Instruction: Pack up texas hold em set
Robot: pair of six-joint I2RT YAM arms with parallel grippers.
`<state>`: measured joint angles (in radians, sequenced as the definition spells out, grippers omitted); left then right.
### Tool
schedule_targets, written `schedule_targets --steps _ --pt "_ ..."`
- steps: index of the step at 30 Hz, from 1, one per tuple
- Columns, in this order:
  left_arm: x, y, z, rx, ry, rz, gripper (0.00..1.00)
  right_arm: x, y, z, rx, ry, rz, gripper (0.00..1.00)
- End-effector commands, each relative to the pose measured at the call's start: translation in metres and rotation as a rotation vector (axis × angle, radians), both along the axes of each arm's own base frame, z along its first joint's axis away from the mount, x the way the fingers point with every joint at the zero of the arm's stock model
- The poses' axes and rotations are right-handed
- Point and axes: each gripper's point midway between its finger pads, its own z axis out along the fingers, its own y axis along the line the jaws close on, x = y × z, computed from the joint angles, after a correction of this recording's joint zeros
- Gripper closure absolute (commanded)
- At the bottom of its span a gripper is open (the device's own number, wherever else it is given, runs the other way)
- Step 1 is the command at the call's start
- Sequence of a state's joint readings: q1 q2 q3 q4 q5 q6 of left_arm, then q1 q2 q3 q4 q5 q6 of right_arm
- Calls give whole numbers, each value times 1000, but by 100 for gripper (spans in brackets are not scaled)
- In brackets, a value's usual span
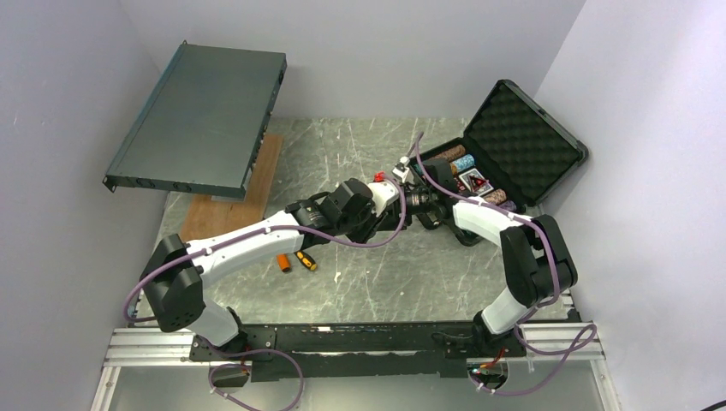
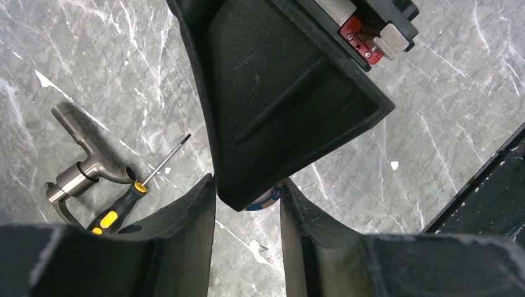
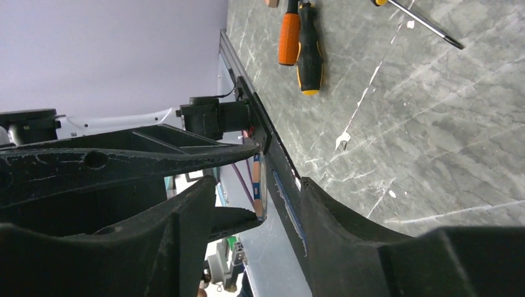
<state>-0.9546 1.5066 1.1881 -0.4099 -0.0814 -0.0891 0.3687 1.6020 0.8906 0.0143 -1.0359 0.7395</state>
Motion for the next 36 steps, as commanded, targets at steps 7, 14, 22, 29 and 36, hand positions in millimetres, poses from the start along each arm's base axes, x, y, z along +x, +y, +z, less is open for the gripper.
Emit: schedule_targets --steps 7,14,22,29,36 --pt "1 -5 14 -42 -19 -31 82 -15 10 3 43 -36 82 65" --pt "1 -5 17 -50 -17 -22 82 -20 10 4 54 -31 86 88" --pt "1 7 35 -91 -1 28 16 11 -41 -31 -299 -56 -189 100" --pt "-31 50 58 -251 78 90 0 59 -184 -4 -1041 -417 -594 96" --pt "-72 79 69 -360 110 71 1 65 -251 -10 -1475 -515 -435 100"
